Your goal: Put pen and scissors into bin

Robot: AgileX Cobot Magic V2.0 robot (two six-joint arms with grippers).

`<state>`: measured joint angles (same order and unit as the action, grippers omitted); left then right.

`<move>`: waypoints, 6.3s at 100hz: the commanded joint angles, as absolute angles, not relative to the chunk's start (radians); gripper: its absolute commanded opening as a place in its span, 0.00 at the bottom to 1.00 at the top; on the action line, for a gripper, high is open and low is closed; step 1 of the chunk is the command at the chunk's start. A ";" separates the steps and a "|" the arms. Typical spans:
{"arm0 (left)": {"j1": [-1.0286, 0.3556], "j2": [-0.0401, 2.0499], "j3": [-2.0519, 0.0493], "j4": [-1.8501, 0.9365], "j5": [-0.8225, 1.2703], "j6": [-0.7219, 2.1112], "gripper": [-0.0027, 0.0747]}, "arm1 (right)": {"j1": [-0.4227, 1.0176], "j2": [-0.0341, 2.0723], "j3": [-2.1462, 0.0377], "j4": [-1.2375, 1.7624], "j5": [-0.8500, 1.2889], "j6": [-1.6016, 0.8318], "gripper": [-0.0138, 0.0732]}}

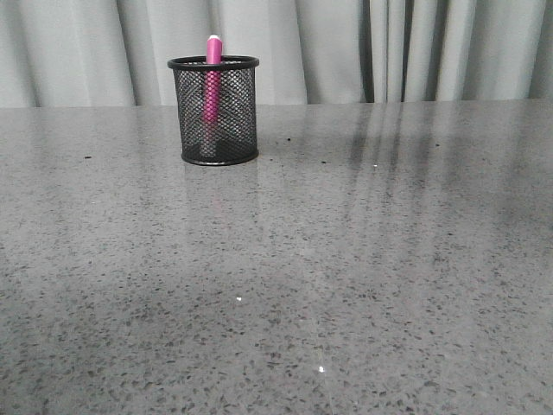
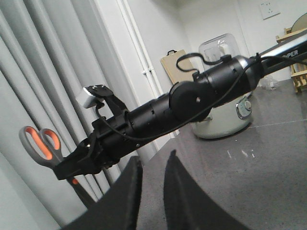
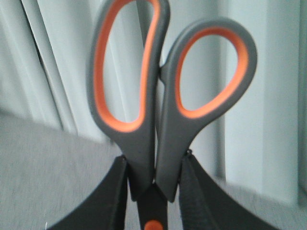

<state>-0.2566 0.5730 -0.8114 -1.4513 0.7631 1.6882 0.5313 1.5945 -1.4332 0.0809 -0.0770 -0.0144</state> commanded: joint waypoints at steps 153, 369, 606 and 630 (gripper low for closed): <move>-0.266 0.579 -0.835 -1.509 0.779 1.586 0.16 | 0.575 1.856 -1.426 0.101 -0.156 0.032 0.61; -0.264 0.113 -0.210 -1.694 0.248 1.583 0.01 | 0.580 0.299 -0.465 -0.259 0.031 0.027 0.08; -0.082 -0.036 0.045 -0.233 0.287 0.307 0.01 | 0.215 0.253 -0.048 -0.176 -0.222 0.029 0.08; -0.082 -0.036 0.045 -0.233 0.287 0.307 0.01 | 0.016 0.067 0.024 -0.141 0.040 0.029 0.08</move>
